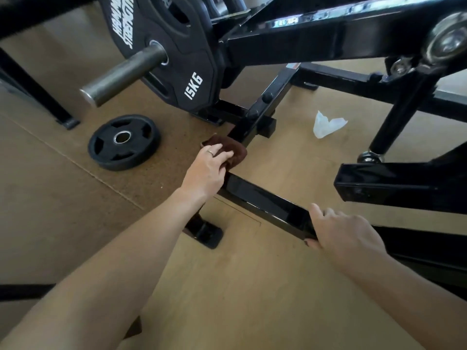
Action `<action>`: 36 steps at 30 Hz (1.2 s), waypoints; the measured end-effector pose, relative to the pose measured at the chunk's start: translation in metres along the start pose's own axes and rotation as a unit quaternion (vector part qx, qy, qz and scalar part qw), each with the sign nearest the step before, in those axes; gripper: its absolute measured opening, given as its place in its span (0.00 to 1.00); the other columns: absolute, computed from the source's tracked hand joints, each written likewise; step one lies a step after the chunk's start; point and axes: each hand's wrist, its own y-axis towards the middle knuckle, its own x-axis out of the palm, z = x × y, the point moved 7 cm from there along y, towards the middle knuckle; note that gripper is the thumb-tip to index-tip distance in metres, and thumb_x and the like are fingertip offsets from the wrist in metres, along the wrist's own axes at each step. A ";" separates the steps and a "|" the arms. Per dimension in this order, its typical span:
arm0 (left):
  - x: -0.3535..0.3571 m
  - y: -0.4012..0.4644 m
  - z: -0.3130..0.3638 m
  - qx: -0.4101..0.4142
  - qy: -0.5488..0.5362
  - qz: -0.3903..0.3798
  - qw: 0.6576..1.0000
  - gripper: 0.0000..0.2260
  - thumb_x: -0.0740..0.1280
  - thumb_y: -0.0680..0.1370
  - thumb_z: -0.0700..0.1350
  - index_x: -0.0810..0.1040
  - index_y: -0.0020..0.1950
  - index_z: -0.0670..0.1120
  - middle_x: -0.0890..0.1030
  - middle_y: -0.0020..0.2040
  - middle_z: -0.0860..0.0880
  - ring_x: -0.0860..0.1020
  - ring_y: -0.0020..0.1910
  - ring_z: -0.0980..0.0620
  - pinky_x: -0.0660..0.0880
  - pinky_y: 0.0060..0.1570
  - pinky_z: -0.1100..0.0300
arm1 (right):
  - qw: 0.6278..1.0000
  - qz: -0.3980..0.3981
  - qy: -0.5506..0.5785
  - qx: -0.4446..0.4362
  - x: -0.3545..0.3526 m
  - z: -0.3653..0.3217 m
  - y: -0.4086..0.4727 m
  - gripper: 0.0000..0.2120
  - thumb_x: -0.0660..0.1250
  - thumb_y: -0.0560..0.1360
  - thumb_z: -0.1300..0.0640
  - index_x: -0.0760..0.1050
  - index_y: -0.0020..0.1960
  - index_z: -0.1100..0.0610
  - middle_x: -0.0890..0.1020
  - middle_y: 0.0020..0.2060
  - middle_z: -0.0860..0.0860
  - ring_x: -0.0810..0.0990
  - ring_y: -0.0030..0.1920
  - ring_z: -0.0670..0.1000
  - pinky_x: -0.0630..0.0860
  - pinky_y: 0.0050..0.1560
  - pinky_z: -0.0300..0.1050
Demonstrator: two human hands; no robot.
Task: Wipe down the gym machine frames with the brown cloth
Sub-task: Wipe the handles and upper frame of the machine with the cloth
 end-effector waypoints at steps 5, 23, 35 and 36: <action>-0.021 -0.106 -0.027 -0.033 0.013 0.013 0.999 0.19 0.64 0.83 0.41 0.74 0.75 0.49 0.68 0.77 0.48 0.60 0.78 0.51 0.54 0.77 0.58 | 1.000 0.007 0.016 0.012 -0.005 -0.001 -0.003 0.26 0.61 0.81 0.37 0.61 0.69 0.53 0.79 0.50 0.48 0.81 0.47 0.49 0.70 0.38 0.43; -0.004 -0.020 -0.005 -0.027 0.013 0.004 1.000 0.19 0.60 0.85 0.41 0.73 0.76 0.49 0.68 0.78 0.46 0.60 0.79 0.46 0.56 0.77 0.53 | 1.000 -0.010 0.008 0.018 -0.002 -0.002 0.000 0.24 0.61 0.81 0.36 0.60 0.66 0.52 0.78 0.48 0.48 0.77 0.43 0.50 0.67 0.37 0.44; -0.031 -0.130 -0.009 -0.074 0.018 -0.057 0.995 0.19 0.64 0.81 0.34 0.78 0.71 0.45 0.71 0.75 0.45 0.66 0.75 0.45 0.61 0.76 0.51 | 0.996 -0.043 -0.077 -0.025 -0.021 -0.007 -0.022 0.33 0.63 0.83 0.53 0.51 0.81 0.60 0.75 0.65 0.58 0.76 0.63 0.58 0.69 0.66 0.52; -0.034 -0.136 -0.006 -0.078 0.021 -0.070 0.994 0.18 0.64 0.81 0.33 0.79 0.70 0.45 0.72 0.74 0.45 0.68 0.74 0.45 0.63 0.75 0.51 | 0.995 -0.038 -0.083 -0.043 -0.029 -0.008 -0.032 0.33 0.64 0.82 0.54 0.52 0.81 0.60 0.74 0.67 0.58 0.74 0.66 0.58 0.65 0.71 0.54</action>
